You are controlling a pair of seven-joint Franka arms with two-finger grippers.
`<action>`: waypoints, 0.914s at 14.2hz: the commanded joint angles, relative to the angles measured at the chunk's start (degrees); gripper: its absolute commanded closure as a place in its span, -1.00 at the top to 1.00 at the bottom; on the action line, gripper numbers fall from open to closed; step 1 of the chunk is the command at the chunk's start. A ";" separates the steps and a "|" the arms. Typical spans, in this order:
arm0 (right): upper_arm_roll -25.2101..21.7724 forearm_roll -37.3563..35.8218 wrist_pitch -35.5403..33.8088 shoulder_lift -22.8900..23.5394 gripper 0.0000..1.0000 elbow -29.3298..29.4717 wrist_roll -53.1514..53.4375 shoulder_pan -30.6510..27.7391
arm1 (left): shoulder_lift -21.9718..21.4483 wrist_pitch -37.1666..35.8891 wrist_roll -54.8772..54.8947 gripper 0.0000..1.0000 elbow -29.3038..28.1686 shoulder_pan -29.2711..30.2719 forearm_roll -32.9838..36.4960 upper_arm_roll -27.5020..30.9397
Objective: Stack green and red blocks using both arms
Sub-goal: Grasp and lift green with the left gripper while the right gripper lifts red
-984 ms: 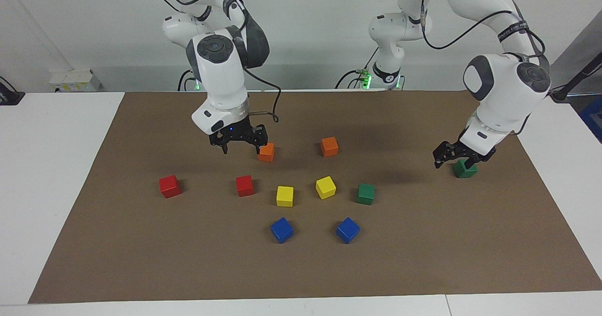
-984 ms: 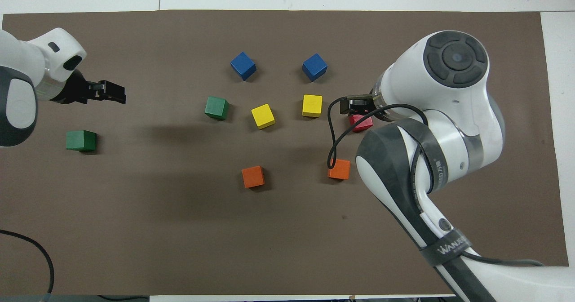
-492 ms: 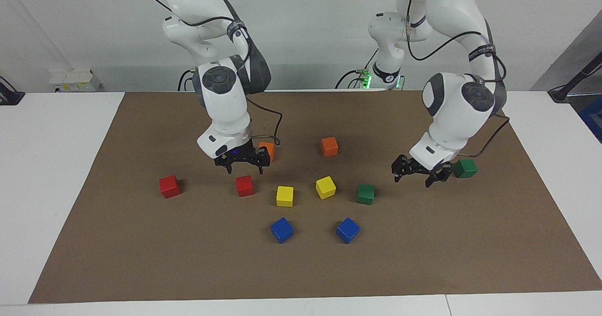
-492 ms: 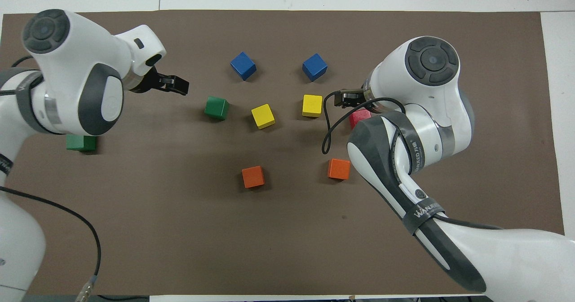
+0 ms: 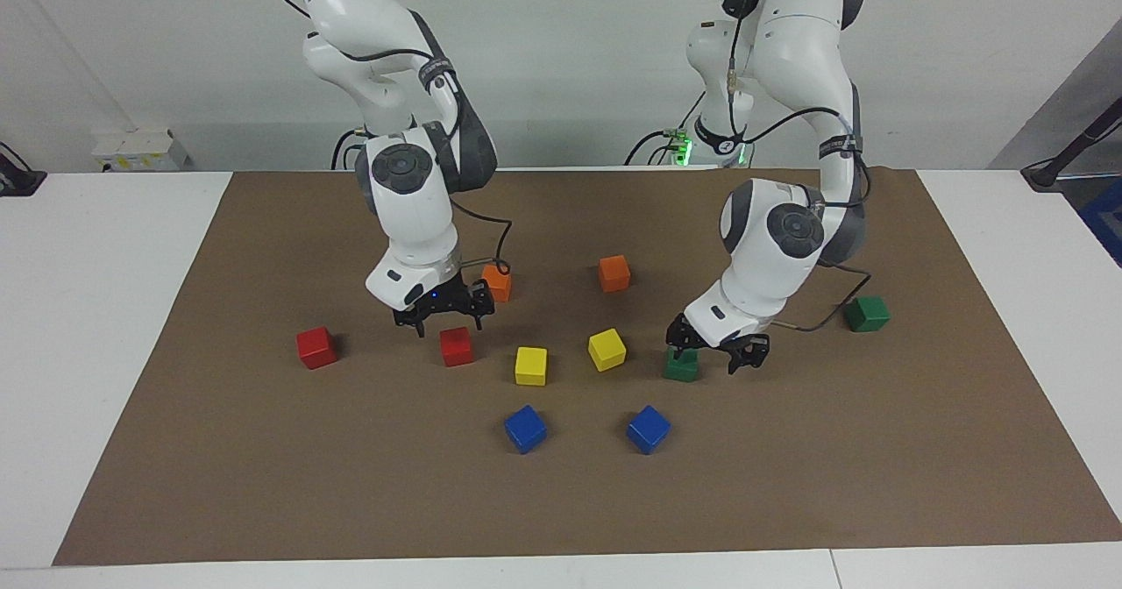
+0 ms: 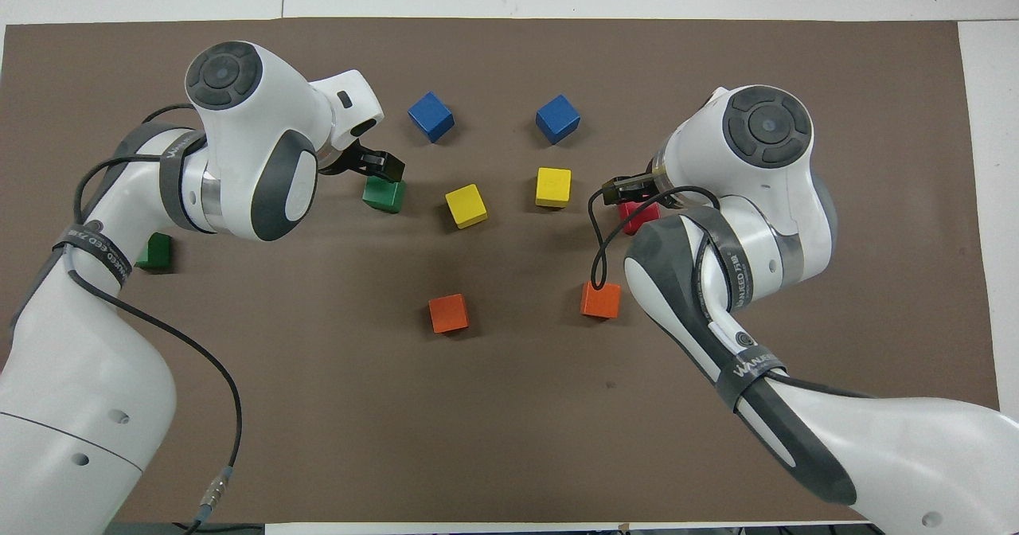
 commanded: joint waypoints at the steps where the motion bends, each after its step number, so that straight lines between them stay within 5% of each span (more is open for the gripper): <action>1: 0.52 -0.79 2.94 -0.45 1.00 -2.53 -1.42 -0.32 | 1.25 0.31 0.66 1.00 1.19 -1.12 -0.91 0.91; 11: 0.60 -0.70 7.52 3.15 1.00 -3.76 -0.90 -0.93 | 0.99 2.07 1.54 1.00 -3.37 -4.37 2.69 1.08; 13: 0.60 -0.70 9.36 3.24 0.67 -5.17 -1.16 -0.84 | 0.46 3.48 1.45 1.00 -5.48 -4.55 2.69 0.99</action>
